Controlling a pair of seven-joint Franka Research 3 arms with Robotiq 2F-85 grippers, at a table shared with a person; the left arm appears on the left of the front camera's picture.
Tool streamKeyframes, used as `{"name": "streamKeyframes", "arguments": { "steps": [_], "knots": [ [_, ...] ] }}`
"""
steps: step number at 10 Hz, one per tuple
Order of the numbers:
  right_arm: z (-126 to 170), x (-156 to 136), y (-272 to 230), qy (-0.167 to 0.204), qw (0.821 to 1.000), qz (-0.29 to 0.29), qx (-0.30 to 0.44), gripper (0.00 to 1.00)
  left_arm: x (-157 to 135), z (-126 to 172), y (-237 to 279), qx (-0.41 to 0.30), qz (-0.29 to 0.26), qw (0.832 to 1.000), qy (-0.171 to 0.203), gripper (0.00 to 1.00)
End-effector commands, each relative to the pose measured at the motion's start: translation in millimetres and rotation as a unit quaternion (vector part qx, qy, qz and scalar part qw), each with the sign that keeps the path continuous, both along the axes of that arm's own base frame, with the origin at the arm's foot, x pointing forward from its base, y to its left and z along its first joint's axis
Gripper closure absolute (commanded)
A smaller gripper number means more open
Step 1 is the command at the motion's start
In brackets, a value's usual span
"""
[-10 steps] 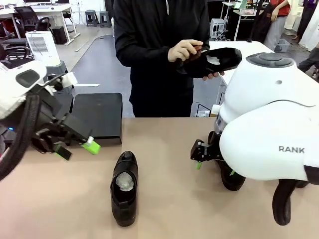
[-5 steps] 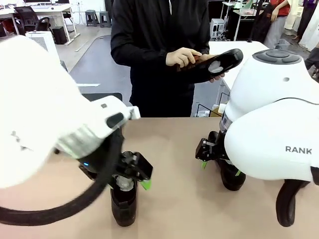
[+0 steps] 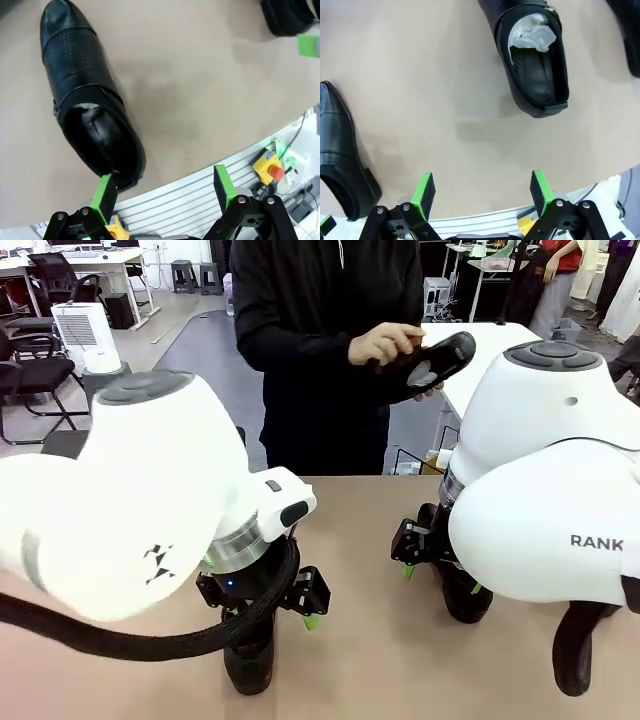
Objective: Organize the shoes by placing them on the stand.
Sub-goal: Place the Shoe from the middle of the table onto the Shoes Stand.
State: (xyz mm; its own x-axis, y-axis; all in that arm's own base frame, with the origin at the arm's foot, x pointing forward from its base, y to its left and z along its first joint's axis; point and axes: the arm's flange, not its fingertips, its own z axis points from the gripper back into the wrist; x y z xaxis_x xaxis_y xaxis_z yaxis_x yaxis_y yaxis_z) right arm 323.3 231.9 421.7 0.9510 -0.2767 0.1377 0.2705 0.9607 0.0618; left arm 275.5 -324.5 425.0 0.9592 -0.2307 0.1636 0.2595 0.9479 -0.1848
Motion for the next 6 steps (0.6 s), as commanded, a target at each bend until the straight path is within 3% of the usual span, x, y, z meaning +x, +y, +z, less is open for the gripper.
{"name": "streamKeyframes", "arguments": {
  "steps": [1, 6],
  "knots": [
    [1, 4, 2, -0.004, 1.000, 0.009, 0.006, 0.00, 11, -9, -17, 0.009, 0.042, 0.999, 0.013, 0.00],
    [1, 4, 2, -0.004, 1.000, 0.009, 0.006, 0.00, 37, -46, -34, 0.040, 0.140, 0.989, 0.030, 0.00]
  ]
}}
